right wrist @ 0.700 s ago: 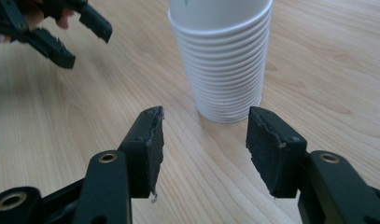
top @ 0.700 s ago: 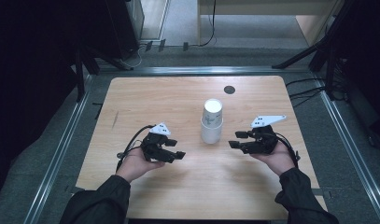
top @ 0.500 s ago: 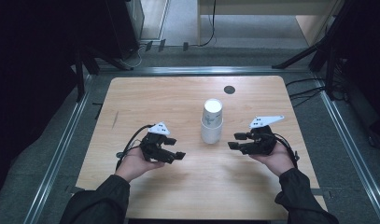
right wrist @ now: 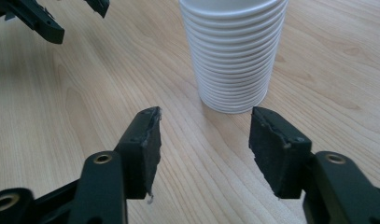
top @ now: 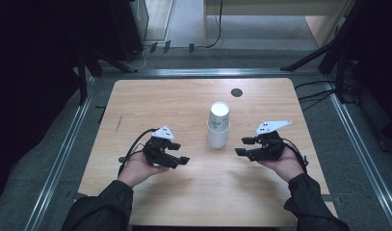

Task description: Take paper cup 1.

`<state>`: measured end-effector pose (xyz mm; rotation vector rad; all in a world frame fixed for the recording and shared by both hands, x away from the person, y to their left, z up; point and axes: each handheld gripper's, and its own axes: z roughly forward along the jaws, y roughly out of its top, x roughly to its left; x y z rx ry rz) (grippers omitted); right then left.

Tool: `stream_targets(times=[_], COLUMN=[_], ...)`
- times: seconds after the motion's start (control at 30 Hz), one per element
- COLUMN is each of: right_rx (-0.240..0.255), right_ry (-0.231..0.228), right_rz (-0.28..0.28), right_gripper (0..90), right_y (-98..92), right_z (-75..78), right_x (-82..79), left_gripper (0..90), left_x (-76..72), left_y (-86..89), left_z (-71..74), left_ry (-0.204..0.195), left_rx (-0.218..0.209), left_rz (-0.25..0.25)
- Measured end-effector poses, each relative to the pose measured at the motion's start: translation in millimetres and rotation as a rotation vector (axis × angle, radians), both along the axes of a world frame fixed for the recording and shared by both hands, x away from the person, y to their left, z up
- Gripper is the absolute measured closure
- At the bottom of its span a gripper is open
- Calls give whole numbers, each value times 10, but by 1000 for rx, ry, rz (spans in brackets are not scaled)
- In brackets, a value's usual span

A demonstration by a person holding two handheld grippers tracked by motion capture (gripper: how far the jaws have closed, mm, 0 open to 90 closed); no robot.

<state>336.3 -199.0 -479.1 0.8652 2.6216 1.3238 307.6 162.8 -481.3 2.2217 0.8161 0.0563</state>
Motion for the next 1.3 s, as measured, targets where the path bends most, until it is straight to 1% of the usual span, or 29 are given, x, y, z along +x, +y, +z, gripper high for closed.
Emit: stream_targets(times=[0.13,0.23,0.3,0.33,0.4,0.47,0.5,0.53,0.57,0.6,0.7,0.73,0.8,0.83,0.97,1.03,1.1,1.17,1.23,1.27,1.3], right_rx=[-11,-17,-11,1,6,-20,-21,-21,-5,-2,-12,-20,-54,-81,-109,-118,-144,-168,-179,-179,-185], right_ry=[25,24,16,21,26,6,-8,-8,-5,-2,-8,-8,-7,-9,3,2,11,1,8,8,-4], right_rz=[13,24,29,22,28,37,42,42,46,46,56,63,79,94,120,128,170,200,202,202,205], right_gripper=[418,414,411,409,407,407,407,407,407,407,404,401,388,377,368,367,372,372,372,372,372], right_y=[25,39,41,33,19,6,-6,-6,-19,-31,-23,-14,25,55,116,130,162,173,180,180,185], right_z=[-15,-15,-3,12,26,71,107,107,145,217,279,308,374,430,564,592,677,726,775,775,823], right_x=[5,4,-3,-8,2,5,5,5,13,37,70,89,130,161,244,269,325,360,403,403,451], left_gripper=[312,312,312,312,312,312,312,312,312,312,312,312,311,312,312,312,312,311,311,311,311], left_x=[-1,-13,-26,-30,-24,-14,-14,-12,-12,-13,-11,-15,-23,-28,-38,-39,-47,-57,-57,-57,-57], left_y=[-2,4,17,39,55,90,90,101,110,124,127,122,112,109,113,102,78,62,59,59,58], left_z=[-6,-2,9,17,23,30,30,32,32,33,30,25,21,21,35,31,20,18,15,15,15], left_ry=[5,2,6,1,3,7,7,7,7,7,10,10,8,5,1,0,3,-2,2,2,1], left_rx=[-2,10,1,-6,-2,-12,-12,-10,-9,-9,-10,-10,-3,-1,-7,-4,1,6,4,4,9], left_rz=[-9,-18,-21,-30,-26,-16,-16,-18,-19,-19,-17,-19,-27,-29,-33,-33,-42,-49,-51,-51,-53])
